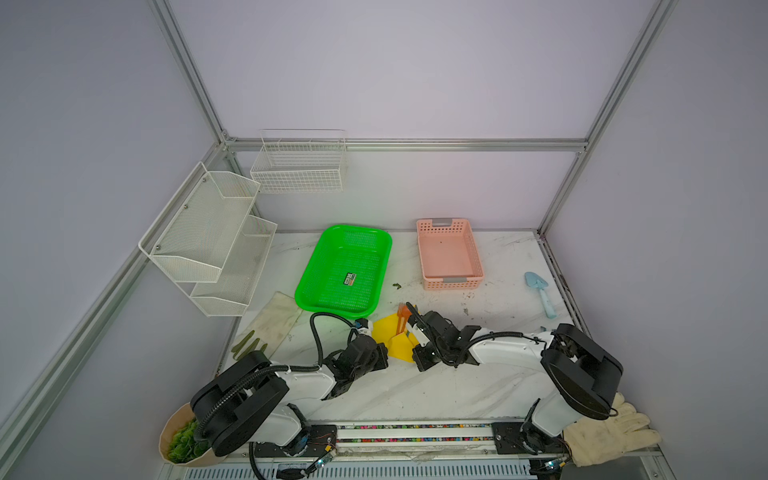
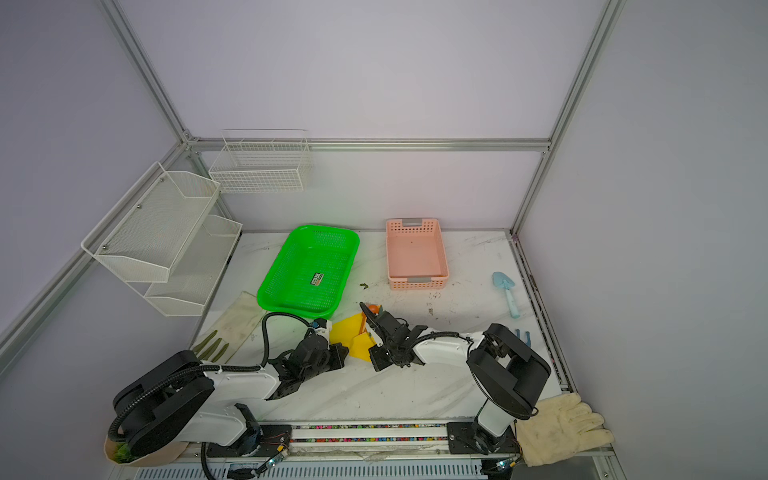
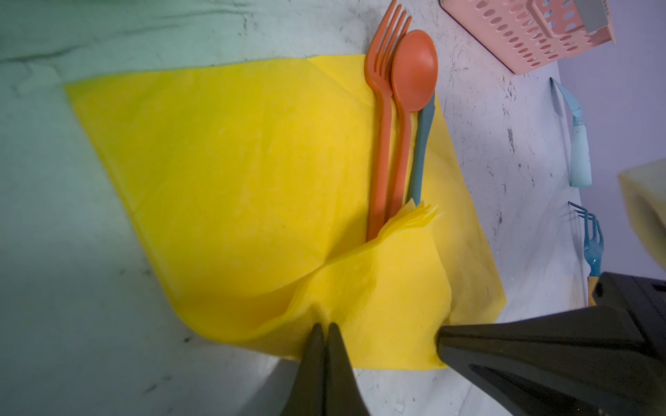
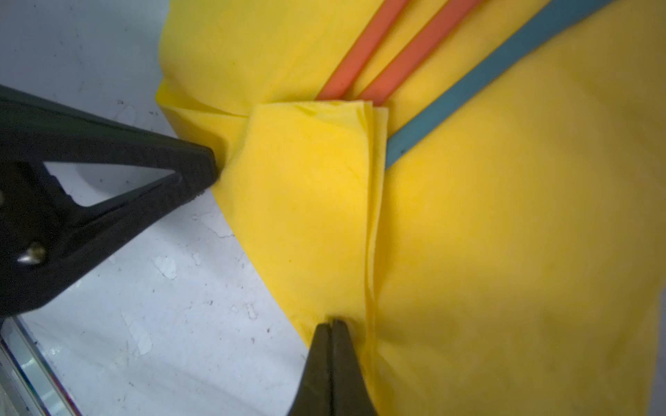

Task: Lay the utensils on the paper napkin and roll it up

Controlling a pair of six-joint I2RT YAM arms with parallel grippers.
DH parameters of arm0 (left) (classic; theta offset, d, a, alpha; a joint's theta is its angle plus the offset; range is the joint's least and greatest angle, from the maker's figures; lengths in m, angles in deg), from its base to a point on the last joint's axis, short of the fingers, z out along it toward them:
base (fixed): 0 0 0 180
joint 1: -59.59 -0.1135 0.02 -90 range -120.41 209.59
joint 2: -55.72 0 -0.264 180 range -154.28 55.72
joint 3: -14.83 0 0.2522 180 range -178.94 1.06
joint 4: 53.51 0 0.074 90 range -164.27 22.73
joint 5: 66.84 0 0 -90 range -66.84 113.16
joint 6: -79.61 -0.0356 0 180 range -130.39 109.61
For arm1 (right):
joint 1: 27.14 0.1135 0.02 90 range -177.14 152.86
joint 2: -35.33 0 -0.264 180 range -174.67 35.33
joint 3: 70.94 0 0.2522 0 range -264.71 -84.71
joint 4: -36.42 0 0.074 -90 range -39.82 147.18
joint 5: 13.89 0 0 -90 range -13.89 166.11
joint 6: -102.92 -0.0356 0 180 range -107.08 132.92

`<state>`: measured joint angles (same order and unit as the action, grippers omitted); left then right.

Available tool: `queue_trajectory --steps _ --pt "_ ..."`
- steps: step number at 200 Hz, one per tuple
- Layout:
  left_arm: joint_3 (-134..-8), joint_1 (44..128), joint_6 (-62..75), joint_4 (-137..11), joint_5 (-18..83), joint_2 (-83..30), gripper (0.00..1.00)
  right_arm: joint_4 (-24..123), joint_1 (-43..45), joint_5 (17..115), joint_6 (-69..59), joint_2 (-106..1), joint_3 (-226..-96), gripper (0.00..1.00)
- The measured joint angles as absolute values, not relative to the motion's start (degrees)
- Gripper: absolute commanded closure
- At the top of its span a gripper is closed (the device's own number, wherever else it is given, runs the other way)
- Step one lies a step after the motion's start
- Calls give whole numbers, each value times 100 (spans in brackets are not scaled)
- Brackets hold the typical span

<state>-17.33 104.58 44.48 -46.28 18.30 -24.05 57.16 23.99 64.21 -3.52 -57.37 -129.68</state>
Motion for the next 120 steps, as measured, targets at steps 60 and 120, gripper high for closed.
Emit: queue_trajectory --steps 60,120 --pt "-1761 10458 4448 -4676 1830 -2410 100 5871 2395 6397 -475 -5405 -12996 100" --pt "-1770 10458 4448 -4691 1830 -2410 100 5344 2395 5894 -1406 -5104 -12937 100"
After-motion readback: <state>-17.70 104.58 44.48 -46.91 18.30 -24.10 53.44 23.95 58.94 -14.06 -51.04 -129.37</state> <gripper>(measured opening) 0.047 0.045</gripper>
